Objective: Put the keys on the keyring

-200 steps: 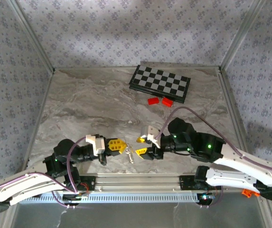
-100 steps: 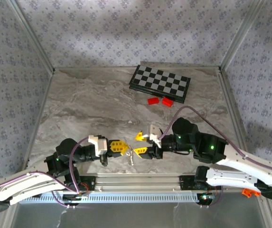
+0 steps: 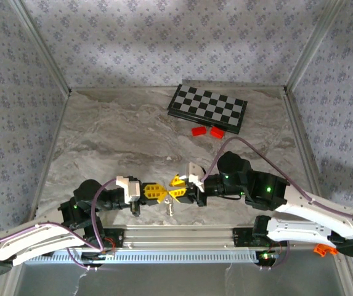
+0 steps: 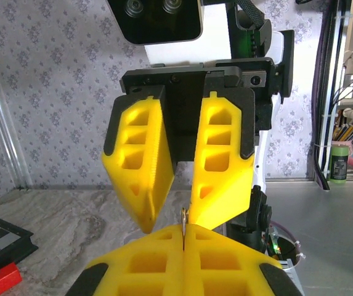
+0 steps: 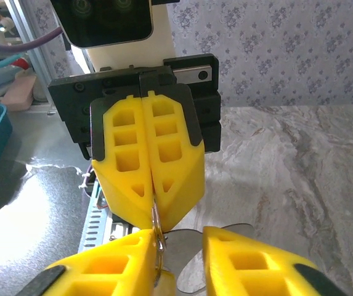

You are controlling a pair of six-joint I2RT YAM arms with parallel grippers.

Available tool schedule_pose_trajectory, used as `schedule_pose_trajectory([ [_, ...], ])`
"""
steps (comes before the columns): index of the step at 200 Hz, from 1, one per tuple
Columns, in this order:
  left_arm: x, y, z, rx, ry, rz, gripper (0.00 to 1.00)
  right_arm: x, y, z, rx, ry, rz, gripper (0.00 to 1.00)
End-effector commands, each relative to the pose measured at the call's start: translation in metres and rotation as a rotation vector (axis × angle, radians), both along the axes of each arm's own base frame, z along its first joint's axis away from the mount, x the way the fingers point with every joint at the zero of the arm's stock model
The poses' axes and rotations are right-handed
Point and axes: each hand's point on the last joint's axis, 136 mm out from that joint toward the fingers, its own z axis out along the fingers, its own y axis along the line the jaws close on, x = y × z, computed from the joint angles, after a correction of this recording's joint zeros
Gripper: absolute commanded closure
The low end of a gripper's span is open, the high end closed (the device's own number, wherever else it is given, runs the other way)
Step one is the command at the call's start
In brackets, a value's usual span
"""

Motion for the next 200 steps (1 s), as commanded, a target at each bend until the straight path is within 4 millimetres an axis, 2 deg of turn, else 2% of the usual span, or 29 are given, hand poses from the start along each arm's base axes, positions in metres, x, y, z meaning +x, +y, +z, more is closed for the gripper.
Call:
schedule_pose_trajectory([
  [1,-0.005,0.005,0.023,-0.065,-0.020,-0.017,1.00,-0.005,0.001,0.009,0.036,-0.018,0.024,0.80],
  [26,-0.005,0.005,0.023,-0.066,-0.019,-0.015,1.00,-0.005,0.001,0.007,0.037,-0.020,0.029,0.86],
  [61,-0.004,0.005,0.023,-0.067,-0.020,-0.013,1.00,-0.006,0.003,0.005,0.035,-0.009,0.036,0.89],
  [84,-0.004,0.005,0.024,-0.067,-0.024,-0.010,1.00,-0.005,0.003,0.002,0.025,-0.006,0.029,1.00],
  [116,0.005,0.003,0.017,-0.020,-0.017,0.039,1.00,0.000,0.000,-0.002,-0.010,-0.012,-0.002,1.00],
  [173,0.027,0.006,-0.013,0.211,-0.031,0.169,0.70,0.014,-0.015,-0.026,-0.239,-0.020,-0.086,1.00],
  [200,0.032,0.009,-0.024,0.303,-0.034,0.193,0.64,0.014,-0.020,-0.033,-0.316,-0.015,-0.079,1.00],
])
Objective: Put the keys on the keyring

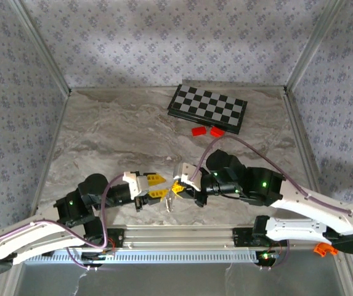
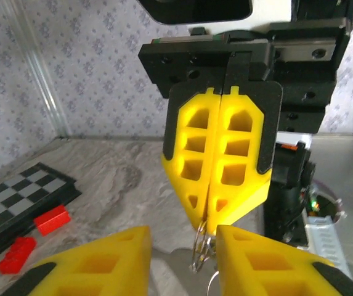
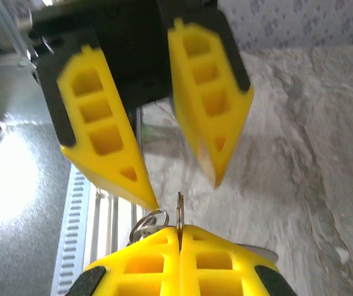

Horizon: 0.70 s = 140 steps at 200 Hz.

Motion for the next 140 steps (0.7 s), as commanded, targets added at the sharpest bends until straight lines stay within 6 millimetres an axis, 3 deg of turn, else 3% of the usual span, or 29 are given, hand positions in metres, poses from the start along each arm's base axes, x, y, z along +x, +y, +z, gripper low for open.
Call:
schedule_pose_trajectory([
  [1,0.006,0.007,-0.009,0.104,-0.020,0.041,0.64,0.001,-0.012,0.000,-0.083,-0.023,-0.005,1.00],
  [12,0.005,0.006,-0.011,0.129,-0.014,0.034,0.63,0.000,-0.013,-0.008,-0.124,-0.020,0.006,1.00],
  [17,0.005,0.006,-0.012,0.139,-0.013,0.031,0.62,0.000,-0.012,0.004,-0.106,-0.030,0.010,1.00],
  [77,-0.003,-0.006,-0.019,0.167,0.008,-0.038,0.62,-0.007,-0.006,-0.002,-0.169,0.006,0.067,1.00],
  [140,-0.006,-0.010,-0.018,0.132,0.015,-0.060,0.71,-0.006,-0.003,-0.002,-0.161,0.002,0.074,1.00],
])
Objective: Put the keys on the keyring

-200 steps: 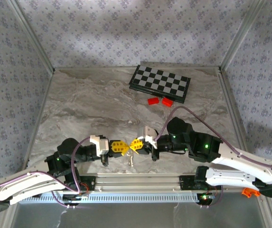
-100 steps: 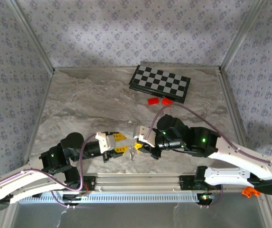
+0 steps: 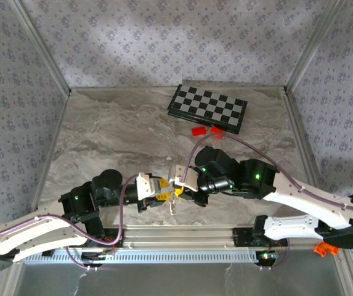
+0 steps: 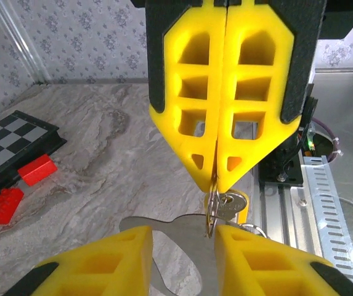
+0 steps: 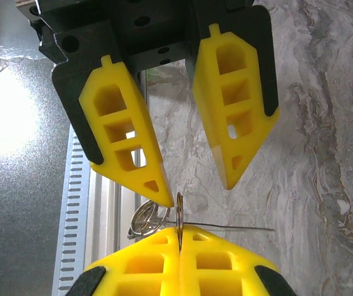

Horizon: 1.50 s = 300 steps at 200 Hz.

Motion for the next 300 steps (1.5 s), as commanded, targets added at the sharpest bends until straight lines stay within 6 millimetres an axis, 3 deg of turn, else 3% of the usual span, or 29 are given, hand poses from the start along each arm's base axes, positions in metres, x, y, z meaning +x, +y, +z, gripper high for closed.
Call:
schedule_pose_trajectory([
  [1,-0.005,-0.002,0.018,-0.064,-0.015,-0.030,0.71,-0.003,0.002,0.014,0.033,-0.011,0.026,1.00],
  [89,-0.004,-0.009,0.016,-0.084,-0.017,-0.039,0.82,-0.006,0.007,0.014,0.043,0.002,0.042,1.00],
  [129,-0.002,-0.007,0.017,-0.094,-0.026,-0.023,0.95,-0.005,0.007,0.017,0.049,-0.002,0.037,1.00],
  [138,-0.002,-0.006,0.018,-0.105,-0.029,-0.021,1.00,-0.005,0.007,0.017,0.050,-0.001,0.035,1.00],
  [171,-0.003,0.000,0.035,-0.207,-0.044,-0.007,1.00,-0.002,0.007,0.022,0.073,0.001,0.010,1.00],
  [216,-0.014,0.012,0.059,-0.359,-0.048,-0.037,1.00,-0.005,0.010,0.039,0.211,0.017,-0.001,0.73],
  [226,-0.015,0.014,0.061,-0.369,-0.047,-0.042,1.00,-0.006,0.012,0.050,0.260,0.012,0.005,0.71],
  [231,-0.016,0.015,0.062,-0.374,-0.048,-0.044,1.00,-0.006,0.012,0.038,0.242,0.024,0.006,0.70],
  [300,-0.020,0.015,0.065,-0.392,-0.059,-0.067,1.00,-0.003,0.017,0.045,0.298,0.023,0.013,0.60],
])
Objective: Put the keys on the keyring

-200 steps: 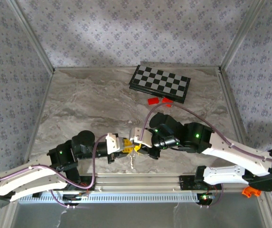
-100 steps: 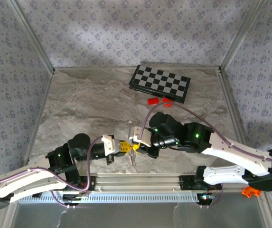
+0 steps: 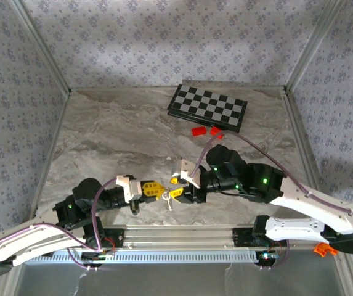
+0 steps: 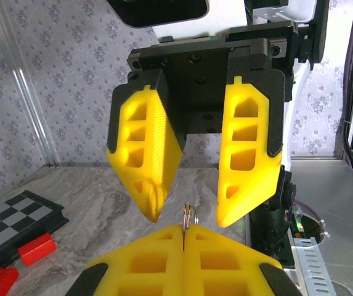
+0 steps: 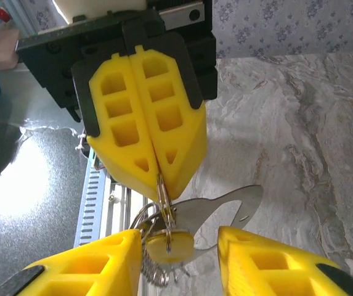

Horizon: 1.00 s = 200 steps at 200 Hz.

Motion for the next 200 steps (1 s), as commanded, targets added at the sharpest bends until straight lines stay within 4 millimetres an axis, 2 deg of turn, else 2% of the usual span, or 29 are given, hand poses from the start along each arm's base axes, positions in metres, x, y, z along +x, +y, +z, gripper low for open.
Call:
schedule_pose_trajectory([
  [1,-0.006,0.003,0.021,-0.078,-0.022,-0.029,1.00,-0.001,0.004,0.008,0.052,0.004,0.014,0.60],
  [30,-0.008,0.002,0.021,-0.085,-0.024,-0.040,1.00,0.001,0.006,0.008,0.067,0.004,0.007,0.62],
  [70,-0.009,0.003,0.025,-0.112,-0.027,-0.049,1.00,0.001,0.005,0.006,0.063,0.009,0.012,0.73],
  [112,-0.008,0.000,0.022,-0.102,-0.017,-0.045,1.00,-0.001,0.004,0.005,0.070,0.007,0.019,1.00],
  [145,0.002,0.000,0.011,-0.037,0.000,0.009,1.00,0.000,-0.002,-0.001,0.015,0.004,0.006,1.00],
  [162,0.010,0.001,0.000,0.020,0.000,0.057,0.90,0.005,-0.007,-0.004,-0.043,-0.027,-0.017,1.00],
  [172,0.015,0.002,-0.006,0.059,-0.002,0.084,0.88,0.006,-0.013,-0.021,-0.129,-0.027,-0.026,1.00],
  [174,0.015,0.002,-0.008,0.070,-0.002,0.088,0.87,0.007,-0.013,-0.013,-0.118,-0.038,-0.029,1.00],
  [177,0.016,0.002,-0.009,0.081,-0.004,0.094,0.86,0.008,-0.013,-0.011,-0.126,-0.043,-0.030,1.00],
  [200,0.021,0.000,-0.019,0.157,-0.004,0.110,0.81,0.012,-0.014,-0.023,-0.228,-0.057,-0.036,1.00],
])
